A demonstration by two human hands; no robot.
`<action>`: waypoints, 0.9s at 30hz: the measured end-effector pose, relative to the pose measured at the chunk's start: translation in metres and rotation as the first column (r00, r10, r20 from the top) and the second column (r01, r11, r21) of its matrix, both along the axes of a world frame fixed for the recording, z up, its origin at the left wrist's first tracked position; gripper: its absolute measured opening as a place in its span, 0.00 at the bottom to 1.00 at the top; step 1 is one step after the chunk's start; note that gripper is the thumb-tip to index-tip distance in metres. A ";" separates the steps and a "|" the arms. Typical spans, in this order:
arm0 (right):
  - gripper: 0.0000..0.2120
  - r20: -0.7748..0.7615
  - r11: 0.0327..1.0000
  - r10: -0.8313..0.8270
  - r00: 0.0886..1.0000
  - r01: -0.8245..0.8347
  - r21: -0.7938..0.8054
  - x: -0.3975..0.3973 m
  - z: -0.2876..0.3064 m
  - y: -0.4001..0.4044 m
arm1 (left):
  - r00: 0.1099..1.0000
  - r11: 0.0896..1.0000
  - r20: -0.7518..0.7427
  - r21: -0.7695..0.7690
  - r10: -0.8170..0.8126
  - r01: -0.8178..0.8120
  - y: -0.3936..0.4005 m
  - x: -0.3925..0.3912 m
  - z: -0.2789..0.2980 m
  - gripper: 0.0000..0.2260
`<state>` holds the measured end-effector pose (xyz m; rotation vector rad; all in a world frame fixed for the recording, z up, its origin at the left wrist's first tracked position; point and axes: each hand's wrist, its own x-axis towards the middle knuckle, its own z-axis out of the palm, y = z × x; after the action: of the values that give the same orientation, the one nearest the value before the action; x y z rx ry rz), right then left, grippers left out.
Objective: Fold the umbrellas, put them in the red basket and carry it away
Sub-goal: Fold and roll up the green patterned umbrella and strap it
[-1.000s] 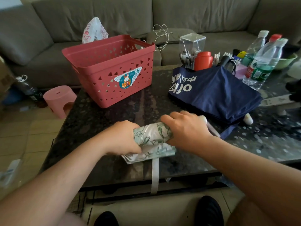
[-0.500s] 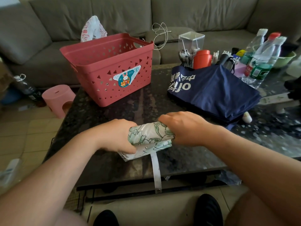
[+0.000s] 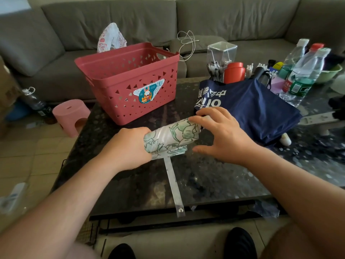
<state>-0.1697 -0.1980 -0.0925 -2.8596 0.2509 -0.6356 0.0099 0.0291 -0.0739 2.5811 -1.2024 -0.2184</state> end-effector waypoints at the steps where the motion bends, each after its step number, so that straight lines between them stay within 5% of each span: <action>1: 0.32 0.079 1.000 -0.020 0.997 0.022 -0.016 0.002 -0.003 0.003 | 1.000 1.000 0.011 -0.013 0.009 -0.009 -0.001 0.000 0.000 0.10; 5: 0.11 0.288 0.953 -0.249 0.925 0.181 0.243 0.011 -0.004 0.014 | 0.999 0.998 0.003 -0.054 0.043 -0.043 -0.001 0.001 -0.001 0.10; 10: 0.08 0.115 0.858 -0.304 0.946 0.219 0.464 0.012 -0.005 0.019 | 0.998 0.995 -0.015 -0.077 0.066 -0.067 -0.002 -0.001 -0.004 0.12; 16: 0.07 0.128 0.631 -0.370 0.920 0.148 0.761 0.020 -0.006 0.024 | 0.996 0.990 -0.004 -0.114 0.088 -0.088 -0.004 -0.005 -0.006 0.10; 27: 0.05 0.093 0.642 -0.390 0.916 0.198 0.741 0.020 0.001 0.018 | 0.996 0.989 0.015 -0.122 0.089 -0.086 -0.009 -0.010 -0.006 0.10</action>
<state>-0.1500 -0.1798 -0.0920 -1.9574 0.7596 -0.7326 0.0001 0.0198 -0.0800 2.5287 -1.0715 -0.0969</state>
